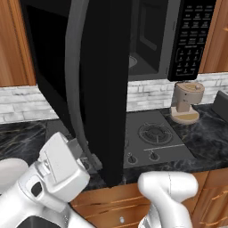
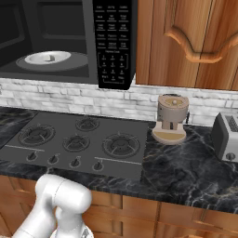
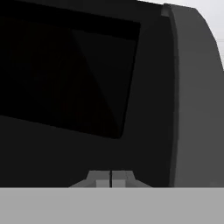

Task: Pick the marshmallow from the counter and place it in the microwave. Then turn on the microwave.

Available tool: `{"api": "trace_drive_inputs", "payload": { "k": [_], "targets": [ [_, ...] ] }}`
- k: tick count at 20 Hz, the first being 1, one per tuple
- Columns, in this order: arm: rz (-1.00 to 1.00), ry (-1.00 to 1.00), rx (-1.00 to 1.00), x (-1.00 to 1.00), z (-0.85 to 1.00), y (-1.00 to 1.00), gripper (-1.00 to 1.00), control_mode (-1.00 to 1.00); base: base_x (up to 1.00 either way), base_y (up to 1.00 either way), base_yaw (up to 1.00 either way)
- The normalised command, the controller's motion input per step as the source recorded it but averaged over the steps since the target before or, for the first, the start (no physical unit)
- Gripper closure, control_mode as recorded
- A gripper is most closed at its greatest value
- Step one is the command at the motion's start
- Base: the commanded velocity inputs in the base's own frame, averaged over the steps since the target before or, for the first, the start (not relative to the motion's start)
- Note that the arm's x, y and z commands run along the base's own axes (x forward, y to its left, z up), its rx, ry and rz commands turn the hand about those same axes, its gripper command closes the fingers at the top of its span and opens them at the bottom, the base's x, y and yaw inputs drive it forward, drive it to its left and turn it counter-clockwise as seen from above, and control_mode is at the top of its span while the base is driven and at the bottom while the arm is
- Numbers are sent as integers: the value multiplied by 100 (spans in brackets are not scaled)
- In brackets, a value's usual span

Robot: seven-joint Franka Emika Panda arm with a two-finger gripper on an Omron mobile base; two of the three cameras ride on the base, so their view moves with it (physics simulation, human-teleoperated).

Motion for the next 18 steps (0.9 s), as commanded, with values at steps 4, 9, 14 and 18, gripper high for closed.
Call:
{"api": "trace_drive_inputs", "payload": {
  "k": [4, 9, 14, 18],
  "targets": [
    [0, 0, 0, -4, 46, -56, 100, -100, 0, 0, 0],
    [0, 0, 0, -5, 27, -62, 100, -100, 0, 0, 0],
    [2, 0, 0, 0, 14, -68, 100, -100, 0, 0, 0],
    [9, 0, 0, 0, 14, -69, 100, -100, 0, 0, 0]
  ]
}}
